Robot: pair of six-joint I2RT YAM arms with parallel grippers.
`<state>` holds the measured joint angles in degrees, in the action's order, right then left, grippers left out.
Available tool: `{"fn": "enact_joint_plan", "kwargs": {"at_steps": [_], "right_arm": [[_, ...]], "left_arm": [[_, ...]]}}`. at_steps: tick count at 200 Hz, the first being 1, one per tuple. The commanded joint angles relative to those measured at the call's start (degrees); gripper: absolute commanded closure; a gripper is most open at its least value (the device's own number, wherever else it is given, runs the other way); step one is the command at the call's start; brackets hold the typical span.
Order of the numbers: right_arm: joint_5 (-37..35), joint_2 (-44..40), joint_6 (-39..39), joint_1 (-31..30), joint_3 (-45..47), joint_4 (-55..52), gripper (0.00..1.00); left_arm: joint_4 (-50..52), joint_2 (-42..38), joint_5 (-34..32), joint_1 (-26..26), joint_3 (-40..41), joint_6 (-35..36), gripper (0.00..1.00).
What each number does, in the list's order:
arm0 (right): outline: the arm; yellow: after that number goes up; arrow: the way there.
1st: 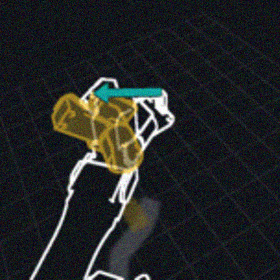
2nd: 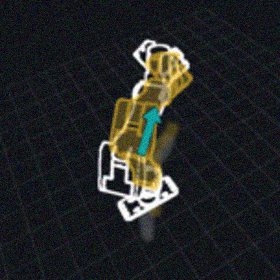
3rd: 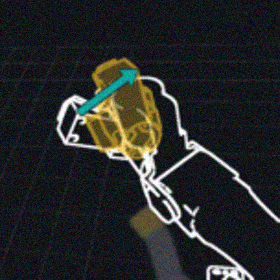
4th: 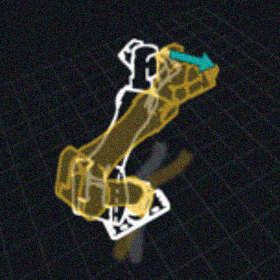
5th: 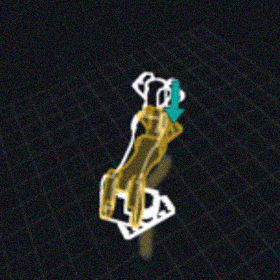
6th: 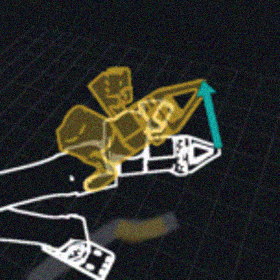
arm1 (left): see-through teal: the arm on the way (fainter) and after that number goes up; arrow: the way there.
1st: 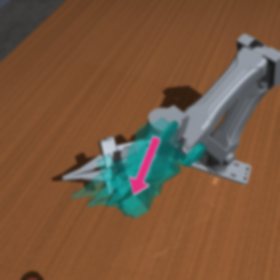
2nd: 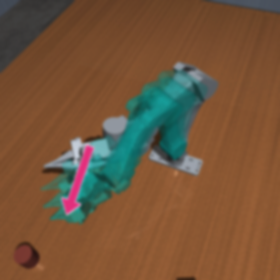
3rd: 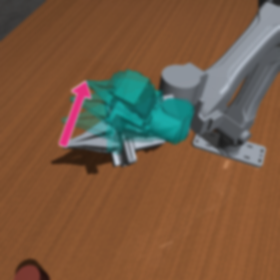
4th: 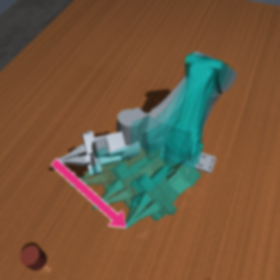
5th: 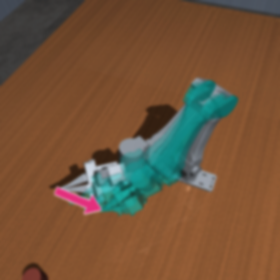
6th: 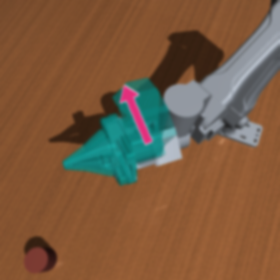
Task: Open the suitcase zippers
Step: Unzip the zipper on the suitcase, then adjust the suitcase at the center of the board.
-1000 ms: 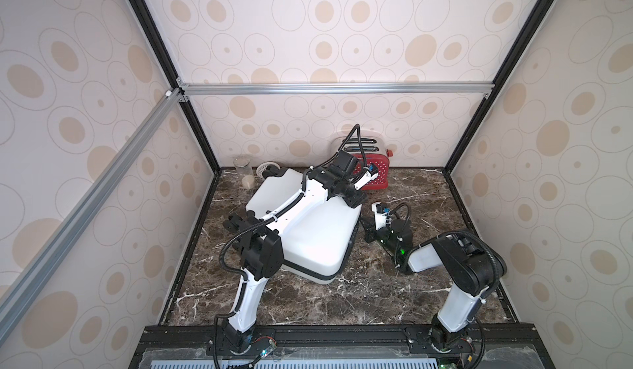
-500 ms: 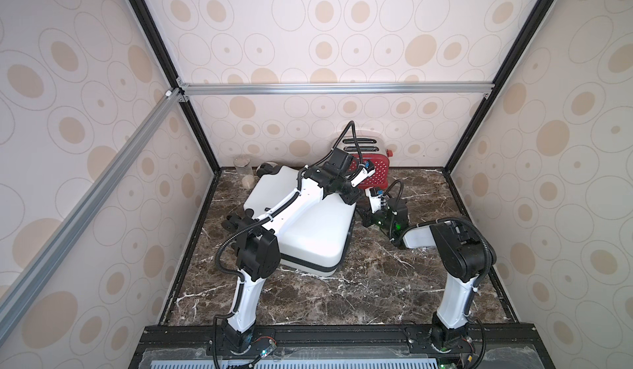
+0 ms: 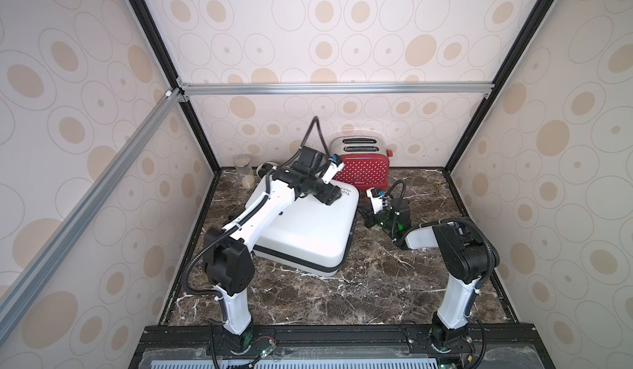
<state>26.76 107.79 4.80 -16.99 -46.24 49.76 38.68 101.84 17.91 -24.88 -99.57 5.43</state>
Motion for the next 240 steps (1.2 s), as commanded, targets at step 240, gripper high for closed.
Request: {"fn": "enact_joint_plan", "kwargs": {"at_steps": [240], "right_arm": [[1.91,-17.07,-15.11,-6.59,12.85,-0.03,1.00]], "left_arm": [[-4.74,-6.63,7.28,23.55,14.99,-5.49,0.27]]}}
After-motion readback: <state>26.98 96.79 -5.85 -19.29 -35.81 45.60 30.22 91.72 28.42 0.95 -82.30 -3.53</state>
